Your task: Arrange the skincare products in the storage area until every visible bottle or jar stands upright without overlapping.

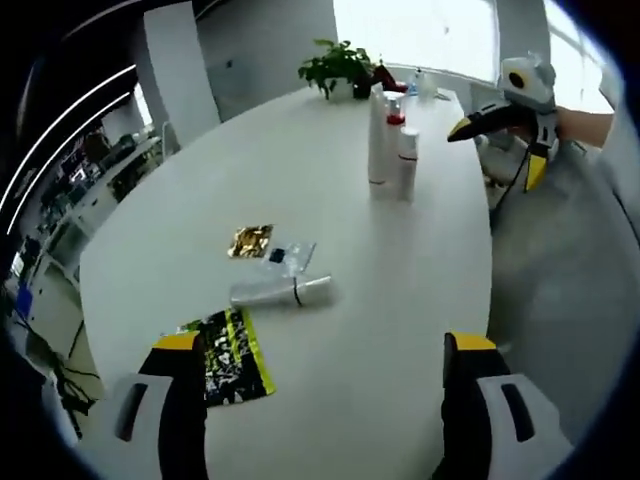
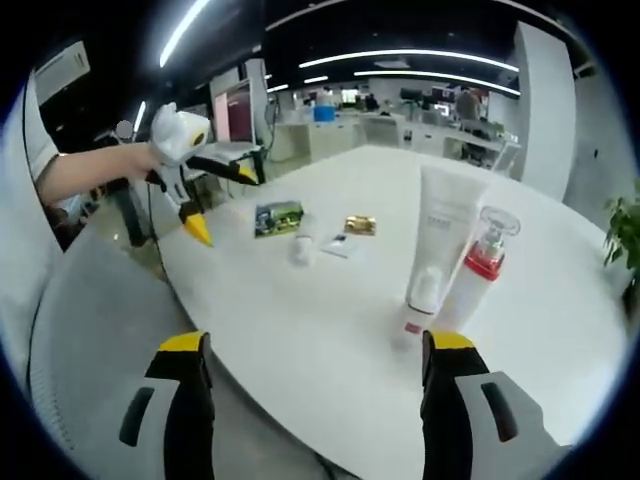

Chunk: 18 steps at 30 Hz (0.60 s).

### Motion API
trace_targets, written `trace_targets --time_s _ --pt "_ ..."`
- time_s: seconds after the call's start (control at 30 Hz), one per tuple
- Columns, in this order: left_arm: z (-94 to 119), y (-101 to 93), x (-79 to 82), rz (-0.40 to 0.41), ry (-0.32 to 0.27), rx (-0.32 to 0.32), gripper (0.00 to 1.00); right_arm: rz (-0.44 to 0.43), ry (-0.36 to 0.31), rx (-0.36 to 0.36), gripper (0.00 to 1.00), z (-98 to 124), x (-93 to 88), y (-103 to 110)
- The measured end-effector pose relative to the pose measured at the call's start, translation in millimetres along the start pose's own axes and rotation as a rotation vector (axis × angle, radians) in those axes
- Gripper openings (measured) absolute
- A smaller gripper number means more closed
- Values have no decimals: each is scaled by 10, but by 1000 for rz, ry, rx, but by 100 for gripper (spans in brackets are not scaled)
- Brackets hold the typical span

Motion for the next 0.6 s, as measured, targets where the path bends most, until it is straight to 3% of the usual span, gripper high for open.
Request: trace_targets --time_s 0.2,0.33,0.6 --pt "-169 90 30 -42 9 -43 90 -16 0 -10 86 3 -14 -19" --pt "-309 173 16 -148 55 -63 87 -16 10 -9 86 -7 -24 -17" --pt "-523 341 15 -284 126 -108 79 -24 15 -14 85 -10 -41 -43"
Point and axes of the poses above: the point that each gripper's makers call its tool centre point, and the gripper's own axes: z roughly backward along the fingers, y roughly to its left, x roughly out of its top, the point moved 6 cm from there along z, roughly backward along the fingers, and after that the axes turned 3 degrees about x, right-handed, at the moved point
